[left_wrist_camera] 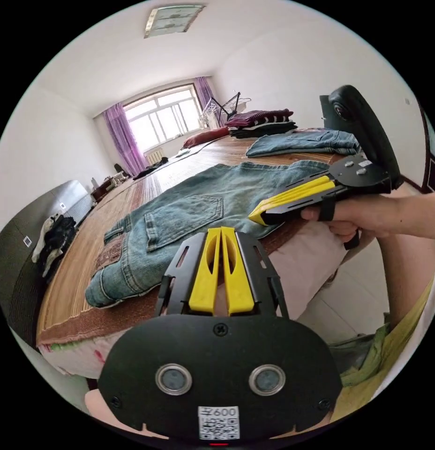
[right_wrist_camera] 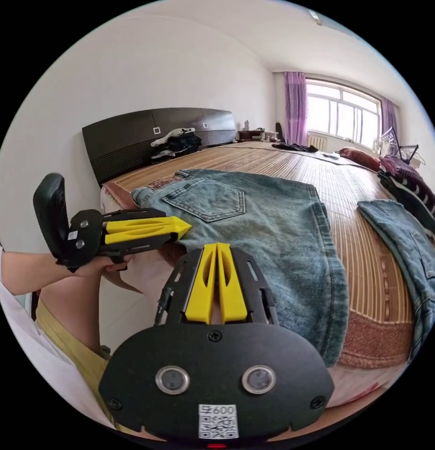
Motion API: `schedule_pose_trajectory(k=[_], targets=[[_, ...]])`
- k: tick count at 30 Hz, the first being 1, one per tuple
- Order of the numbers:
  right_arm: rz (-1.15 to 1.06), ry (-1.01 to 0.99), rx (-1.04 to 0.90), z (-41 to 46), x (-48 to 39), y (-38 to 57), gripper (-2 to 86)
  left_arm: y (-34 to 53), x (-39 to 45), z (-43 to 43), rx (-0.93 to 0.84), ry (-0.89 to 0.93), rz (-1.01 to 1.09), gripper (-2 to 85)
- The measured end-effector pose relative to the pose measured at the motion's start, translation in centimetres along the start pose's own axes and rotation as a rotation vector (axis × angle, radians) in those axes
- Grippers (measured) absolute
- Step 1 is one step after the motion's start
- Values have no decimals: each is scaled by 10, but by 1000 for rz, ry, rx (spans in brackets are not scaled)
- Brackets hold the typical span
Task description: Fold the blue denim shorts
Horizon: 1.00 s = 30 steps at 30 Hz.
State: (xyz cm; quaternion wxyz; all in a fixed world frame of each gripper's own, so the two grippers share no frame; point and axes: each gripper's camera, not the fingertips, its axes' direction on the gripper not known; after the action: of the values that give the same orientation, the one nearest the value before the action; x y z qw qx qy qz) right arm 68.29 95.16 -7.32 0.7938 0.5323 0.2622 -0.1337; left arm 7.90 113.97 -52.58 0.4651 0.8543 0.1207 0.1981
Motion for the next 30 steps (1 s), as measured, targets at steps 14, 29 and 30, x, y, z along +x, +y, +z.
schedule_pose_trajectory(k=[14,29,30], targets=[[39,34,15,-103,33,-28,5,4,-60,-85,-18,-305,195,79],[-222,-403,-403,256,11,-345,120,39,-251,-65,-123,125,-444,29],[-222,-414,-418,267,14,-349,116,48,-253,-69,-85,122,-455,28]])
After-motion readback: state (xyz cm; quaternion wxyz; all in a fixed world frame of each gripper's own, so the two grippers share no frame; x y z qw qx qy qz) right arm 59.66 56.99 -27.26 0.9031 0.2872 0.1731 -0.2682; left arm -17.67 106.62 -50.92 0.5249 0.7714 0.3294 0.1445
